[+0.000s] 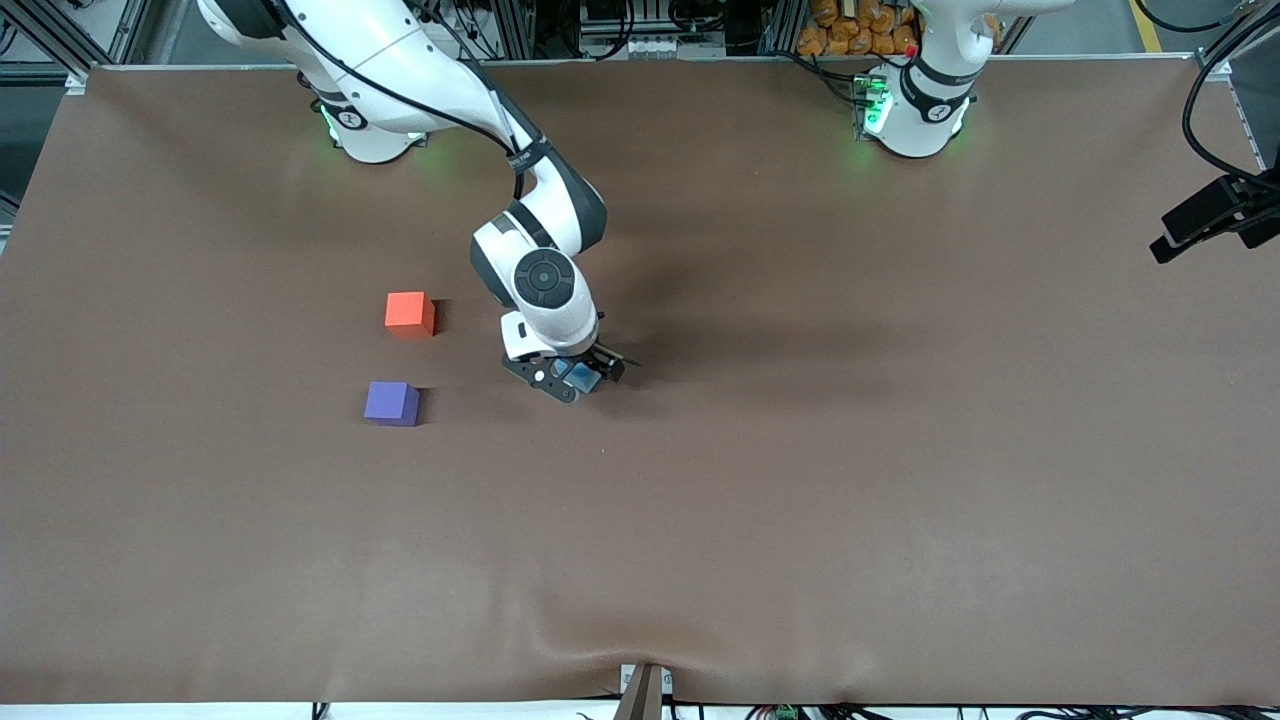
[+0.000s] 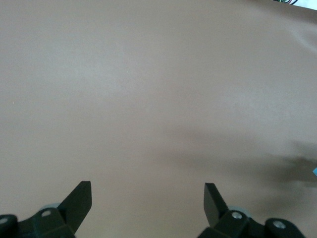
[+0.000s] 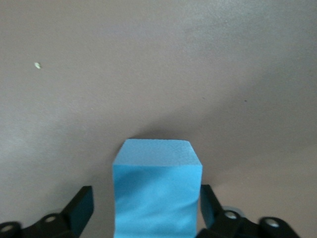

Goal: Place blue block between orange and purple blocks
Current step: 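Close the right gripper on the light-blue block and lift it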

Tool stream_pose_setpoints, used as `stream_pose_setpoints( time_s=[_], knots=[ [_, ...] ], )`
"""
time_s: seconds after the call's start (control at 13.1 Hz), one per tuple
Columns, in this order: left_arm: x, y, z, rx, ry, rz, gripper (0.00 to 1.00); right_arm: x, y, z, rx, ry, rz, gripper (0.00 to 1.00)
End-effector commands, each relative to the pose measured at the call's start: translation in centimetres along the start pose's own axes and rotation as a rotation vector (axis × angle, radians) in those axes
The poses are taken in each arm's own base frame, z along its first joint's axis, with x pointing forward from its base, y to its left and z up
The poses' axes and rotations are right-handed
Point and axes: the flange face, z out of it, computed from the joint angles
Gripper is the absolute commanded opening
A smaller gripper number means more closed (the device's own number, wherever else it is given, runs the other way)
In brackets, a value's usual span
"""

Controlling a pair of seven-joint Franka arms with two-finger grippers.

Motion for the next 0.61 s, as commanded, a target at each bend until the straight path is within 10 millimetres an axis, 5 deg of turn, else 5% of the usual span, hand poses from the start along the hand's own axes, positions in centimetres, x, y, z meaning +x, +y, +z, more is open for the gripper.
stream_pose_setpoints(
  time_s=[0.0,0.23,0.38,0.54],
  knots=[
    [-0.2,0.1,-0.5,-0.009,0.025,0.013,1.0,0.0,-0.1,0.2,0.006,0.01,0.025,0.37],
    [0.2,0.6,0.2,-0.01,0.024,0.021,1.0,0.2,0.3,0.5,-0.009,0.003,0.04,0.22],
    [0.1,1.2,0.5,-0.004,0.013,0.035,1.0,0.3,0.5,0.1,-0.029,-0.005,0.029,0.0],
    [0.2,1.6,0.6,-0.006,0.014,0.041,1.0,2.5,0.9,-2.6,-0.057,-0.03,0.021,0.0]
  ],
)
